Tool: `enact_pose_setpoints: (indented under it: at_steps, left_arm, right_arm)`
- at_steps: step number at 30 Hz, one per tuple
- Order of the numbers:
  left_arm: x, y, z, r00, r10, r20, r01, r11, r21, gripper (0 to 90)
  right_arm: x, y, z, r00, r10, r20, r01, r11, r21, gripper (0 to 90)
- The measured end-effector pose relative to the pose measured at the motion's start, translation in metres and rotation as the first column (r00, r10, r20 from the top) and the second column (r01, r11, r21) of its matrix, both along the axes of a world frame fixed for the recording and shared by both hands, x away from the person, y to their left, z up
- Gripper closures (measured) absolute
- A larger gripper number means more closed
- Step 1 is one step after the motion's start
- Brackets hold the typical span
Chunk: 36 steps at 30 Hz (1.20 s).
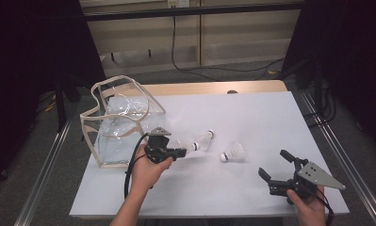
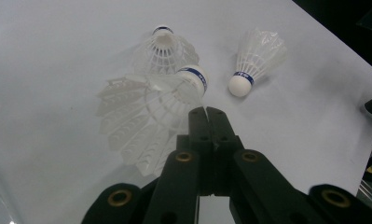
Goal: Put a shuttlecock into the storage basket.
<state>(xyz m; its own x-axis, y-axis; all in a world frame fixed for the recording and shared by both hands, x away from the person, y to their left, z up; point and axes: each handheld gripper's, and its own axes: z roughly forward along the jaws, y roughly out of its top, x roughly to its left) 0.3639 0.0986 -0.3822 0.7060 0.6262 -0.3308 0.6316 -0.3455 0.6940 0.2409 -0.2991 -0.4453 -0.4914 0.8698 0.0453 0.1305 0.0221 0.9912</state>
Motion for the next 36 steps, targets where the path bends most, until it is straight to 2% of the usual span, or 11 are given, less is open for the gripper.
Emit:
enact_pose_setpoints:
  at_steps: [7,10,11,23,29,36]
  left_arm:
    - [0.004,-0.003,0.011,0.9995,-0.029,-0.012,0.029,0.9995,0.013,90.0]
    - [0.006,-0.004,0.014,0.999,-0.037,-0.024,0.037,0.9993,0.003,90.0]
    - [0.007,-0.004,0.016,0.9987,-0.046,-0.024,0.046,0.9988,0.014,90.0]
    - [0.012,-0.006,0.031,0.9965,-0.076,-0.035,0.077,0.9962,0.04,90.0]
    - [0.014,-0.007,0.037,0.9966,-0.074,-0.037,0.076,0.9963,0.042,90.0]
    - [0.015,-0.008,0.051,0.9958,-0.085,-0.036,0.086,0.995,0.051,90.0]
  right_arm:
    - [0.0,0.0,0.0,1.0,0.0,-0.002,0.0,1.0,-0.001,0.6]
    - [0.0,0.0,0.0,1.0,0.001,0.001,-0.001,1.0,0.0,0.6]
    - [0.0,0.0,0.0,1.0,0.002,-0.003,-0.002,1.0,-0.001,0.6]
    - [0.0,0.0,0.0,1.0,0.001,0.0,-0.001,1.0,0.0,0.6]
    - [0.0,0.0,0.0,1.0,0.002,0.0,-0.002,1.0,0.001,0.6]
    - [0.0,0.0,0.0,1.0,0.002,0.001,-0.002,1.0,0.002,0.6]
